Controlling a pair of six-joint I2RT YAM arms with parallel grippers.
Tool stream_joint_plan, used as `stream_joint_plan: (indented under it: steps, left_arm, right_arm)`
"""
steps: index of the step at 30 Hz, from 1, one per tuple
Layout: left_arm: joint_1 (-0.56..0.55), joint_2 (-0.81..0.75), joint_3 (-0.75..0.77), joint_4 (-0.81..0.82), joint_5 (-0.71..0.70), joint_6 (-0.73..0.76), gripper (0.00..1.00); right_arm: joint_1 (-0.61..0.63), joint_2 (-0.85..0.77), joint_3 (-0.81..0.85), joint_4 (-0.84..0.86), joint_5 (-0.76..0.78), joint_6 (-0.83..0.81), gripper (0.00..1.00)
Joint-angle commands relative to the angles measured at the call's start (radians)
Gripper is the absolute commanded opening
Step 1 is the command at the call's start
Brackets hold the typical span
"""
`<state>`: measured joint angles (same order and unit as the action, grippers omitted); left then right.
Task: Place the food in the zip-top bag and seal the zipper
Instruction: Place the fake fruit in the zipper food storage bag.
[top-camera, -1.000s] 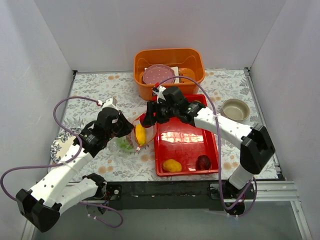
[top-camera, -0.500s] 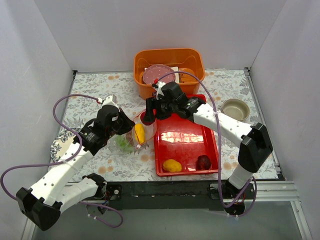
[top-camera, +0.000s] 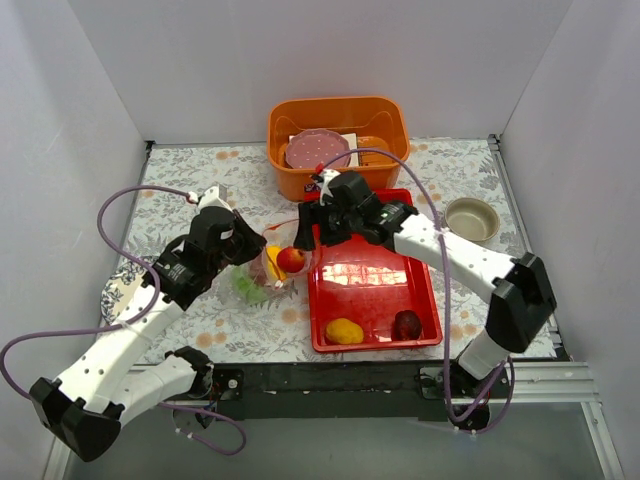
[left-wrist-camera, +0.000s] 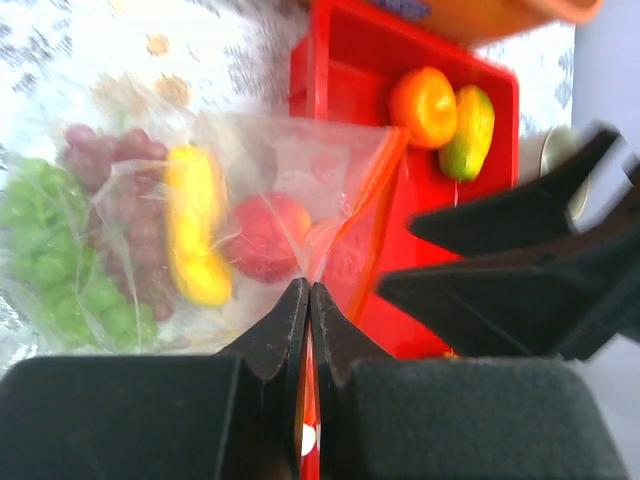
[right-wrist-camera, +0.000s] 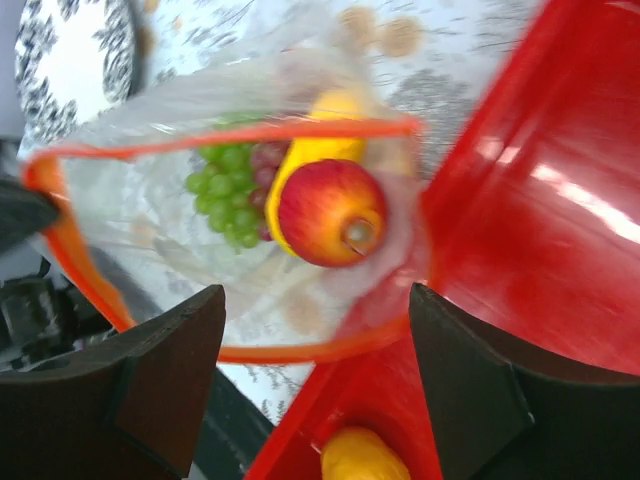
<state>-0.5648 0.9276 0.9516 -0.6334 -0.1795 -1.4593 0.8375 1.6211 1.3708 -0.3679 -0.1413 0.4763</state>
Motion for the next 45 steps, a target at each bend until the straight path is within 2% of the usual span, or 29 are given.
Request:
stream_joint_plan:
  steps: [1, 2, 5, 9, 11, 16, 19, 24, 28, 34, 41, 45]
  left_arm:
    - [0.005, -0.073, 0.075, 0.003, -0.147, -0.047, 0.0]
    - [0.005, -0.091, 0.084, 0.004, -0.158, -0.041, 0.0]
    - [0.005, -0.055, 0.127, -0.046, -0.207, -0.029, 0.0]
    - [0.005, 0.0, 0.116, -0.075, -0.236, -0.052, 0.0]
    - [0.005, 0.019, 0.081, -0.029, -0.187, -0.044, 0.0]
    - [0.005, 0.123, 0.102, -0.032, -0.15, -0.013, 0.0]
    - [0.005, 0.148, 0.118, -0.035, -0.164, 0.011, 0.0]
    - [0.005, 0.151, 0.115, -0.022, -0.172, 0.022, 0.0]
    - [0.005, 0.171, 0.115, -0.014, -0.155, 0.02, 0.0]
    - [0.005, 0.204, 0.113, 0.0, -0.143, 0.024, 0.0]
    - [0.005, 0.231, 0.124, 0.003, -0.147, 0.031, 0.0]
    - [0.005, 0.228, 0.121, 0.0, -0.15, 0.031, 0.0]
  right_arm:
    - [-0.058, -0.22, -0.085, 0.001, 0.232, 0.019, 0.87]
    - [-0.087, -0.242, -0.107, 0.009, 0.28, 0.021, 0.89]
    - [-0.191, -0.257, -0.168, -0.002, 0.272, -0.007, 0.92]
    - [-0.31, -0.156, -0.135, -0.065, 0.207, -0.091, 0.9]
    - [-0.339, -0.087, -0.098, -0.062, 0.166, -0.151, 0.89]
    - [-0.376, 0.098, 0.025, -0.095, 0.16, -0.205, 0.89]
    - [-0.411, 0.181, 0.095, -0.08, 0.103, -0.226, 0.87]
    - [-0.437, 0.278, 0.181, -0.095, 0.111, -0.243, 0.86]
    - [-0.469, 0.301, 0.172, -0.068, 0.06, -0.237, 0.85]
    - [-0.492, 0.365, 0.169, -0.06, -0.035, -0.252, 0.68]
    - [-0.494, 0.419, 0.154, -0.04, -0.133, -0.254, 0.68]
    - [-0.494, 0.419, 0.133, -0.022, -0.159, -0.252, 0.72]
